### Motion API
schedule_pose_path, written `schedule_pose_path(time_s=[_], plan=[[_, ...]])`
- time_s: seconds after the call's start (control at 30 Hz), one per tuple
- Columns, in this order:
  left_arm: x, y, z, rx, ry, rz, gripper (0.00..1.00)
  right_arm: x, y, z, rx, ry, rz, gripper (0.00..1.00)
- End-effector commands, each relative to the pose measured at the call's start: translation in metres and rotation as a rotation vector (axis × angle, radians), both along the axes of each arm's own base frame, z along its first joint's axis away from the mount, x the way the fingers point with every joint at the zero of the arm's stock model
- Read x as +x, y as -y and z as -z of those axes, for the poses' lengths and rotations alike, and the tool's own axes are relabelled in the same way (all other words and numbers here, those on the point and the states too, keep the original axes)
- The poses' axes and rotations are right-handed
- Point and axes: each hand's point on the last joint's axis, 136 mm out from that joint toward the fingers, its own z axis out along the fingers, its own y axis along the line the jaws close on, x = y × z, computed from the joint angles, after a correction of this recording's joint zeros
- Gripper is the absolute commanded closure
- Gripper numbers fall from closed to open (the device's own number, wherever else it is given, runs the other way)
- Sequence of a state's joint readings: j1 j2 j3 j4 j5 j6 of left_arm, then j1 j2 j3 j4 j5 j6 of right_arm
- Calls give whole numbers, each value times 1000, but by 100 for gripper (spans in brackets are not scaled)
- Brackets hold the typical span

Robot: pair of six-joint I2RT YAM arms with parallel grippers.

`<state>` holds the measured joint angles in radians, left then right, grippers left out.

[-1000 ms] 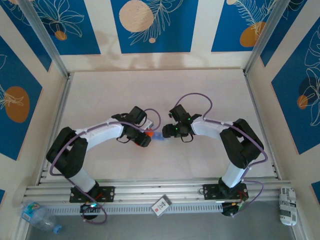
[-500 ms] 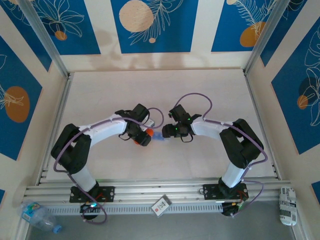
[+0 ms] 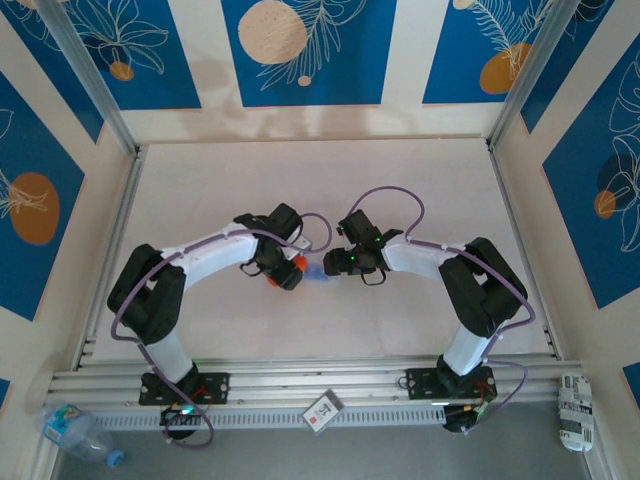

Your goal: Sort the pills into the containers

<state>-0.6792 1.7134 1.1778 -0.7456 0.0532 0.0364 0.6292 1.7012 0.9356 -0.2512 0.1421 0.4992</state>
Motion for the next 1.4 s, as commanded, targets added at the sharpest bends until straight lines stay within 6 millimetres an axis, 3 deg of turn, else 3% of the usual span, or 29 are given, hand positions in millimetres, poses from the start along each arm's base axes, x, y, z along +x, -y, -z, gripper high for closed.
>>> schedule_pose_path(time_s=[0.0,1.17,1.37], plan=[[-2,0,-3,40,-13,36,100,-12,3,13,-24,-45,-6,33],[-4,2,0,154,-70,112,100,-12,3,16,-32,-52,-9,33],[-3,5,-7,149,-59,119,100,-13,3,17,-33,-55,-10,33]])
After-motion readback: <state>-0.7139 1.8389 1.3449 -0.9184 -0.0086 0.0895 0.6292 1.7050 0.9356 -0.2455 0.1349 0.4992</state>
